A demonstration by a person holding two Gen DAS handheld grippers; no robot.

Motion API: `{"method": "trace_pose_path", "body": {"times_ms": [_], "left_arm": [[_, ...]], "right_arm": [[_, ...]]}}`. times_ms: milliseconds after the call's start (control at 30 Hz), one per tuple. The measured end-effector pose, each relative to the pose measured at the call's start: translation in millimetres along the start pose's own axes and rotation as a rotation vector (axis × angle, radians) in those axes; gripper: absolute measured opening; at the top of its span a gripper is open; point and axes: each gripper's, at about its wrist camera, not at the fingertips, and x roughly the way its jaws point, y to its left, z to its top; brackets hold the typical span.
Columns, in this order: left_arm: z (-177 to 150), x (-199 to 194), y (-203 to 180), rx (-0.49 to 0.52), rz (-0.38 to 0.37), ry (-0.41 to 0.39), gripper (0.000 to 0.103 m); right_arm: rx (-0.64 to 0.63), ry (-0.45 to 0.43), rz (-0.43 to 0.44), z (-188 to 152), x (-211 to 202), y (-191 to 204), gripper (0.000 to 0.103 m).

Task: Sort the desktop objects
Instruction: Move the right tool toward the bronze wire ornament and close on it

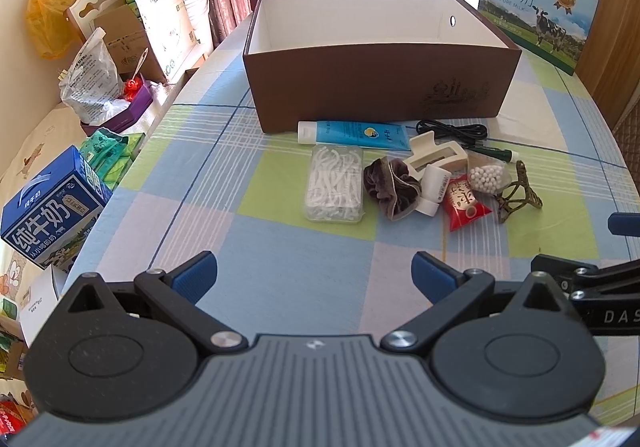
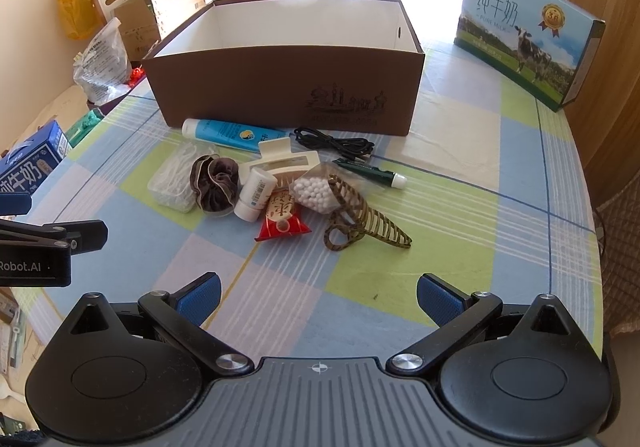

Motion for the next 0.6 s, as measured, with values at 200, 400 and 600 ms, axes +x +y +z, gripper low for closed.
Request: {"method": "trace_pose_path", "body": {"times_ms": [200, 400, 600], "left_arm": [[3.9, 6.0, 0.1, 0.017, -0.002, 0.001, 0.102], [8.4, 16.6, 3.0, 0.019, -0.010, 0.010, 0.102], [12.8, 29.4, 6.6, 0.047, -0.033, 0.003, 0.102]], "right_arm": [[0.025, -0.005, 0.005, 2.8, 3.3, -4.1, 0.101], [0.081, -0.026, 0.004, 5.7, 7.4, -14.5, 0.101], [0.094, -0.044, -0.019, 3.5, 15.0, -22.6, 0.101]]}}
